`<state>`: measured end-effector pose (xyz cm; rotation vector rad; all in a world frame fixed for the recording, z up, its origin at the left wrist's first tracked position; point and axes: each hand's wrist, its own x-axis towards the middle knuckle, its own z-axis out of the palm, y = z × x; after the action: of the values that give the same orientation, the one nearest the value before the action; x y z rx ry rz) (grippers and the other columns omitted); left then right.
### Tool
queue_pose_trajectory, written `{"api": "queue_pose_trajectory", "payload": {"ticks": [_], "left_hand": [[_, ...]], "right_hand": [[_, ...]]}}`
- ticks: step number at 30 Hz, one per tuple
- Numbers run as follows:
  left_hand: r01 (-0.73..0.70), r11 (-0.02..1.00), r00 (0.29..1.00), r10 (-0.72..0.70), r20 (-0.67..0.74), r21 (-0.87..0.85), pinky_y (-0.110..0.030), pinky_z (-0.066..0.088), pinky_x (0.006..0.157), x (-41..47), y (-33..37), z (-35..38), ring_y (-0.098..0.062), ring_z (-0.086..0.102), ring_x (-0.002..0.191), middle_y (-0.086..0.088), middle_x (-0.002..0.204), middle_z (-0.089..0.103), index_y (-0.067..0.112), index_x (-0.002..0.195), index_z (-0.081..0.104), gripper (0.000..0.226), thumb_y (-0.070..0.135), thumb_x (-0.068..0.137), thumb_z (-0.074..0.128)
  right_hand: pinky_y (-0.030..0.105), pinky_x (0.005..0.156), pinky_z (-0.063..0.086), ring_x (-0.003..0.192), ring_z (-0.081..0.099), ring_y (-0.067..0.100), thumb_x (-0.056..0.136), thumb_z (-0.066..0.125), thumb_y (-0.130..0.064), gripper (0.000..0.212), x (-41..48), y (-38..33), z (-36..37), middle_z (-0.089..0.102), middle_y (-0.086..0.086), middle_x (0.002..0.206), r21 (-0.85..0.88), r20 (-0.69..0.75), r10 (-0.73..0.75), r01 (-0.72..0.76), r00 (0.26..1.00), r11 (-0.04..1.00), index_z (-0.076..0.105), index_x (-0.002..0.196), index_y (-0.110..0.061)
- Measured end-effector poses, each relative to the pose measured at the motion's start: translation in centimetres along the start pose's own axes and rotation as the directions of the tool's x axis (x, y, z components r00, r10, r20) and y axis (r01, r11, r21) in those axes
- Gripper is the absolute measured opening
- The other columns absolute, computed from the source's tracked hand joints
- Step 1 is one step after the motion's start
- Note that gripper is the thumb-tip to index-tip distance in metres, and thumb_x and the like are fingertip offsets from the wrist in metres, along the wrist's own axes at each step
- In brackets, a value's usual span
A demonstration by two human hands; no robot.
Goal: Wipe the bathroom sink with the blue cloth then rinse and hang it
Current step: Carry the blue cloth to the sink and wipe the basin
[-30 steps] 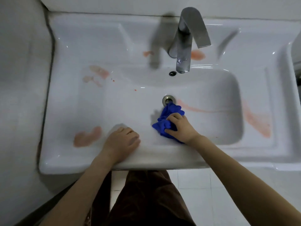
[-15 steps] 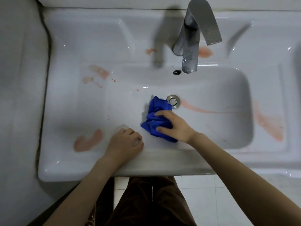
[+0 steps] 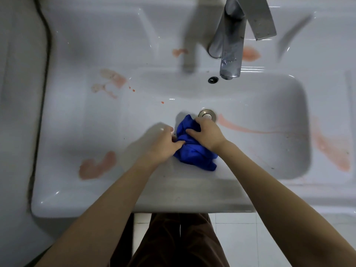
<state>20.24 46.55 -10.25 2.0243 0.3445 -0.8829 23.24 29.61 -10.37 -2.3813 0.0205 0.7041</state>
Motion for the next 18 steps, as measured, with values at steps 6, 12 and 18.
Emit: {"api": "queue_pose_trajectory", "payload": {"ticks": [6, 12, 18], "left_hand": [[-0.045, 0.981, 0.975, 0.085, 0.203, -0.191, -0.024, 0.053, 0.073, -1.6, 0.6, -0.7, -0.01, 0.068, 0.078, 0.002, 0.084, 0.073, 0.019, 0.086, 0.07, 0.014, 0.033, 0.085, 0.073], [-0.118, 0.946, 0.959, 0.188, 0.211, -0.303, -0.039, 0.048, 0.074, -2.8, 2.5, -1.5, -0.019, 0.054, 0.084, -0.01, 0.088, 0.055, -0.005, 0.098, 0.053, 0.043, 0.032, 0.081, 0.066], [-0.312, 0.949, 0.95, 0.31, -0.049, -0.052, -0.021, 0.047, 0.066, -0.4, 4.8, -3.9, -0.008, 0.06, 0.07, -0.009, 0.076, 0.069, 0.009, 0.082, 0.069, 0.017, 0.025, 0.079, 0.076]], "right_hand": [[0.037, 0.077, 0.057, 0.087, 0.065, 0.02, 0.098, 0.057, -0.021, 0.015, -3.7, 1.0, -2.7, 0.066, 0.01, 0.092, 0.759, -0.031, 0.057, -0.014, 0.998, 0.651, 0.062, 0.102, -0.008], [0.034, 0.072, 0.056, 0.084, 0.063, 0.021, 0.098, 0.059, -0.018, 0.015, -5.3, 2.8, -5.5, 0.067, 0.008, 0.096, 0.894, 0.028, 0.128, -0.082, 0.991, 0.441, 0.065, 0.11, -0.012], [0.033, 0.067, 0.06, 0.083, 0.073, 0.027, 0.086, 0.075, -0.019, 0.019, -5.8, 5.4, -8.1, 0.073, 0.013, 0.102, 0.818, -0.075, 0.154, -0.027, 0.985, 0.574, 0.066, 0.102, -0.013]]}}
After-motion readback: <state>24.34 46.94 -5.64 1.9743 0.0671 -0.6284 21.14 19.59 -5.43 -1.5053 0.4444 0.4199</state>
